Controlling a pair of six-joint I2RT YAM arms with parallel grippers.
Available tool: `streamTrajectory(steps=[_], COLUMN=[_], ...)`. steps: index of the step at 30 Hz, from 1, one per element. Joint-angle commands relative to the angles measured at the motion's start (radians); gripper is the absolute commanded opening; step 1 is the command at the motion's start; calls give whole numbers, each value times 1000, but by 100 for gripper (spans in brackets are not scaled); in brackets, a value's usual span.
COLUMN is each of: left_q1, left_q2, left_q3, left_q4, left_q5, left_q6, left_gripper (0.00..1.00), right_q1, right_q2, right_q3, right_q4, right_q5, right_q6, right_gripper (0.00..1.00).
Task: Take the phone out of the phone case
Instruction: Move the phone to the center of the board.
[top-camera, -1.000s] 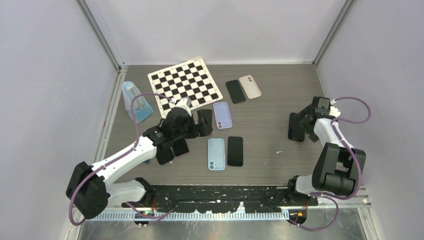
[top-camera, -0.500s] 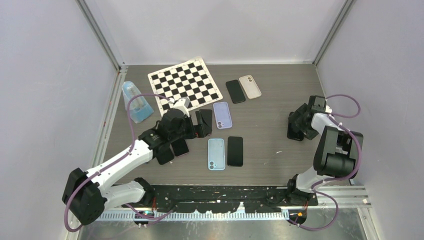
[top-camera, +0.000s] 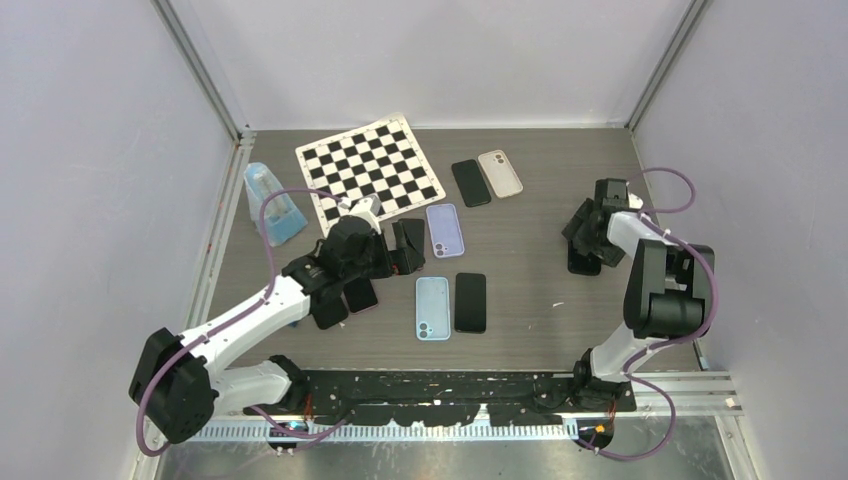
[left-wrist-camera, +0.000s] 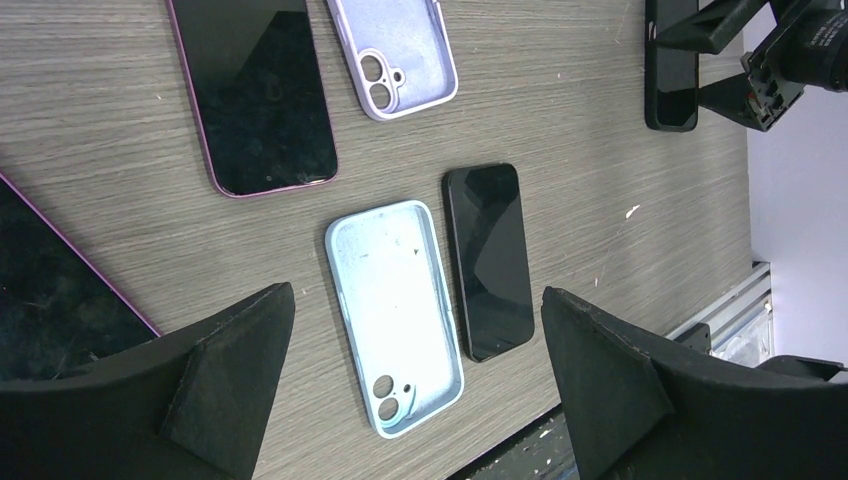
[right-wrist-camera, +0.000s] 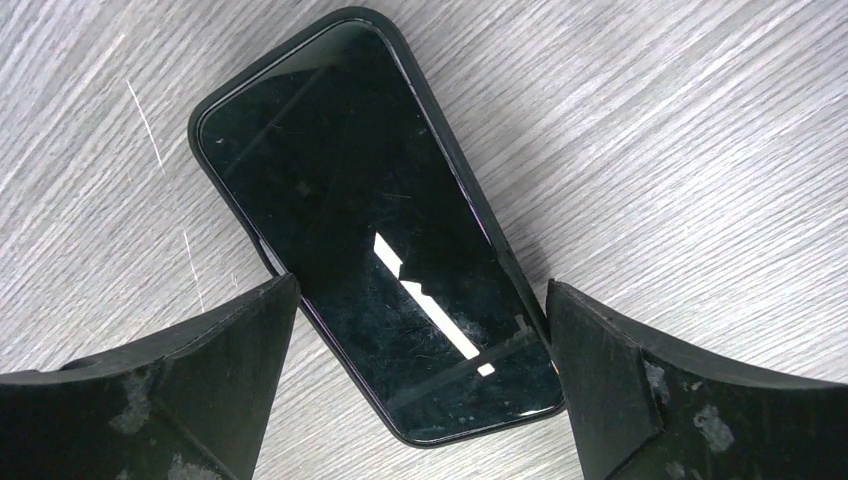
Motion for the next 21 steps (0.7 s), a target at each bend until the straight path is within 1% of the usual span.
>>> streamTrajectory(steps=[1, 5, 11, 14, 21], left_q1=[10, 14, 18, 18, 24], left_q2=[-3, -3, 6, 9, 3], left_q3=[9, 9, 8, 8, 6], left_q4=[30, 20, 20, 24, 15], left_q5=[10, 9, 8, 12, 4], left_q6=[-9, -11, -23, -25, -20], left_gripper=[97, 97, 97, 97, 97], right_q1=[69, 73, 74, 74, 110], right_q2=[66, 48, -40, -39, 82], right_q3=[10, 15, -5, -2, 56], right_q4=[-73, -78, -79, -72, -125], right_q5=[-45, -135, -231, -226, -203], right_q6=[-35, -15, 112, 94, -4], right_gripper=[100, 100, 99, 100, 100])
